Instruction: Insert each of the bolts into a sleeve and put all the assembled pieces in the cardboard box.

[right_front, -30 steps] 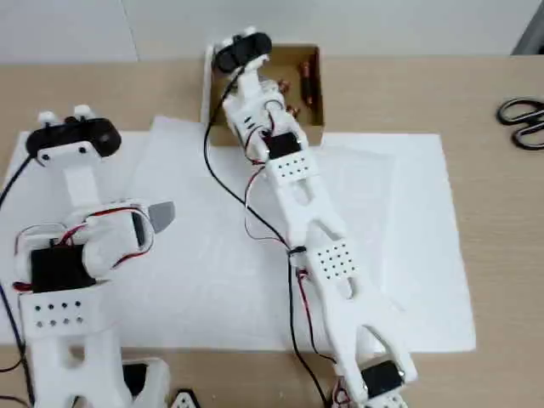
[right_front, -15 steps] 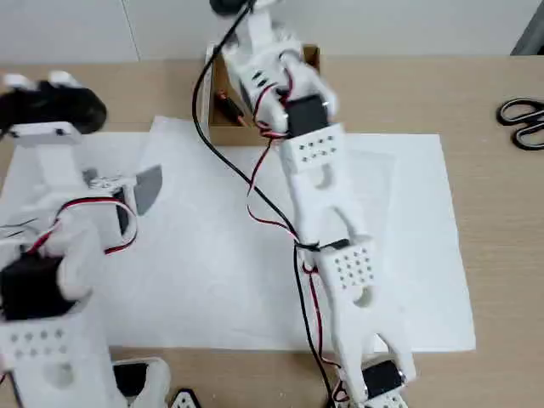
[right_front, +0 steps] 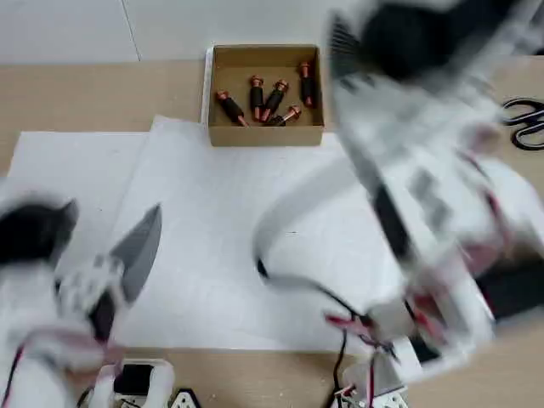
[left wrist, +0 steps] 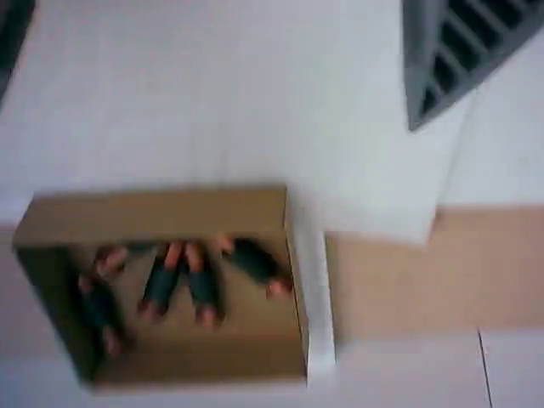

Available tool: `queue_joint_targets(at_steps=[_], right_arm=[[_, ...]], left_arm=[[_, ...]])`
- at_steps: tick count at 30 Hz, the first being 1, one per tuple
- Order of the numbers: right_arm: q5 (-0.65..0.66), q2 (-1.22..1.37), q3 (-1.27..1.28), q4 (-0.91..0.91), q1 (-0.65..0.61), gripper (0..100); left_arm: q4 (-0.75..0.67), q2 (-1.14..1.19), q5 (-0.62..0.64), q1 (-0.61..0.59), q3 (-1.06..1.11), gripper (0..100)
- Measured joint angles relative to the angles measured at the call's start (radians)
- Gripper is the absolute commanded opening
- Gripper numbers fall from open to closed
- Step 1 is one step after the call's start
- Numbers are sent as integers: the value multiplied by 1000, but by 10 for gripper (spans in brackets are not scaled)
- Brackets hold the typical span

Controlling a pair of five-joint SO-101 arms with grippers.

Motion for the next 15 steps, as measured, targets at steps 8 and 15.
queue_joint_targets(at_steps=[8, 15], right_arm=[[2, -608, 646, 3, 144, 180], [3, -1149, 1610, -121, 147, 180]], left_arm=[[-2, -250, -6, 0, 256, 289], [-215, -443, -8, 0, 749, 288]])
